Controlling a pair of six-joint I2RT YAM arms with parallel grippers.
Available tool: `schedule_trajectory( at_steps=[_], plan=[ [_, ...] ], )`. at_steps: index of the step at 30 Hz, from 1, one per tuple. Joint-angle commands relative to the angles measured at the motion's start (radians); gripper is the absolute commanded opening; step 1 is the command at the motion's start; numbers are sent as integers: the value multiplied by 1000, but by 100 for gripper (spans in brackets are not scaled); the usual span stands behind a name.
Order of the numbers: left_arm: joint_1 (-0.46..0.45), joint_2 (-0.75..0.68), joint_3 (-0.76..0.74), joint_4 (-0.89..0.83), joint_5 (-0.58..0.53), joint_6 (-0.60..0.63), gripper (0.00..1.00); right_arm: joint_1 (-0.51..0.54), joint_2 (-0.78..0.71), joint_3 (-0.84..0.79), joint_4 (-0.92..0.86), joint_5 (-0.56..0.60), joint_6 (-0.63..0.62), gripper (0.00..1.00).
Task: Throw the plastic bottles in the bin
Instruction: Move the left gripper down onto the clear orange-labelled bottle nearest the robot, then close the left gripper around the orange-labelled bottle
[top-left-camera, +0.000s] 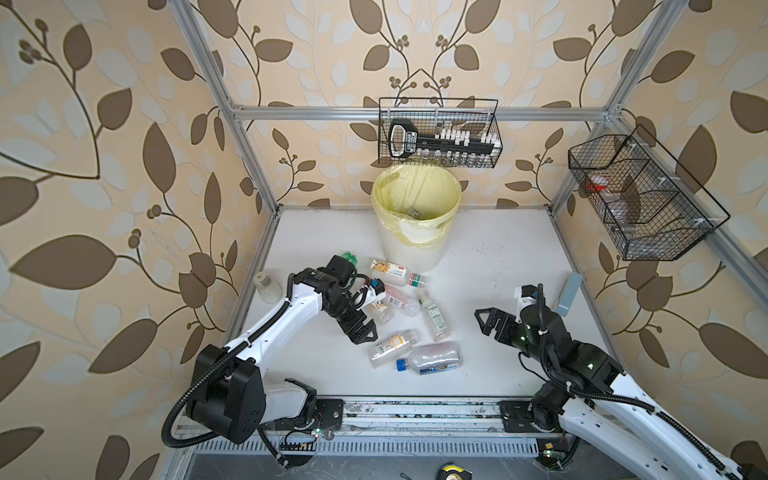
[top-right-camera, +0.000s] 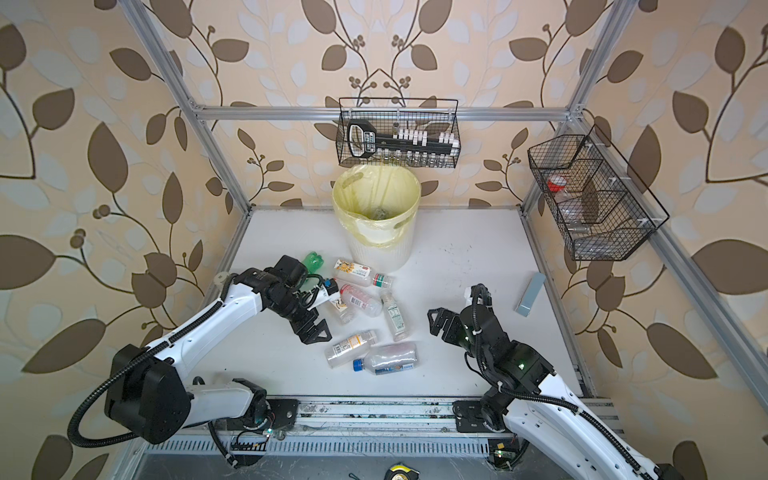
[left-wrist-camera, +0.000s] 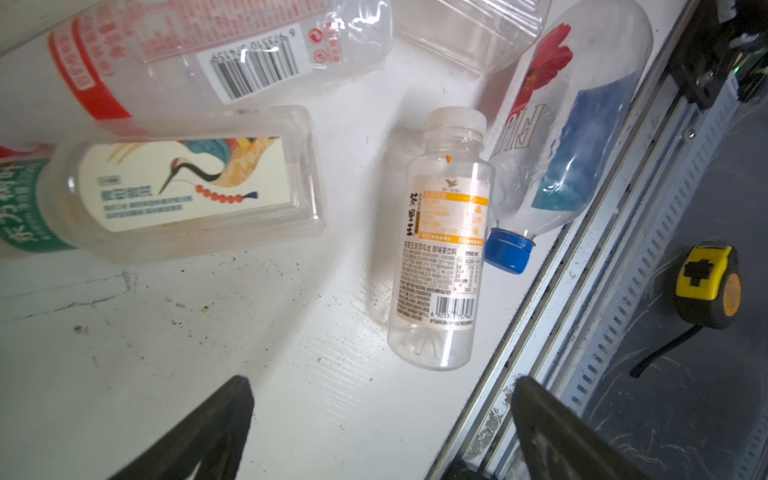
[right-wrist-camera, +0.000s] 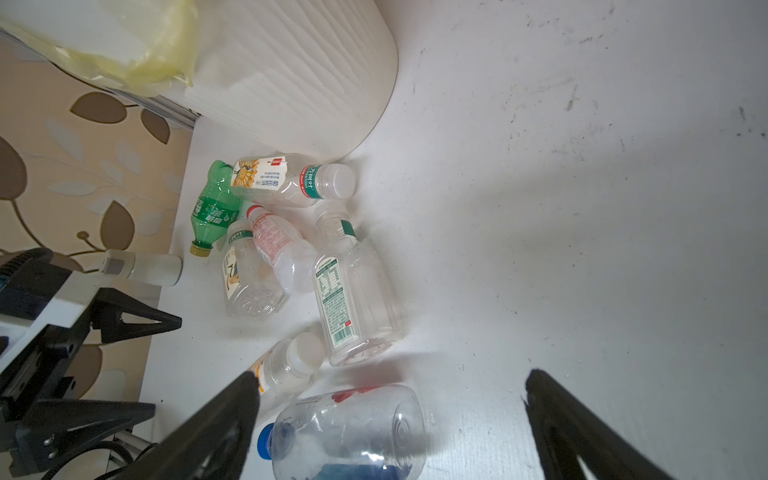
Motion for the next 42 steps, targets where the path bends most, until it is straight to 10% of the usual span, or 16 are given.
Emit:
schedule_trajectory(
  at_steps=[1, 32, 42],
  plan=[
    [-69, 14, -17, 40, -43, -10, 99, 5, 6, -12, -7, 31, 23, 100],
    [-327, 231, -82, 217, -253, -116, 98, -24, 22, -17, 18, 72, 8, 100],
    [-328, 243, -76, 202, -243, -104, 78, -61, 28, -26, 36, 42, -15, 100]
  ],
)
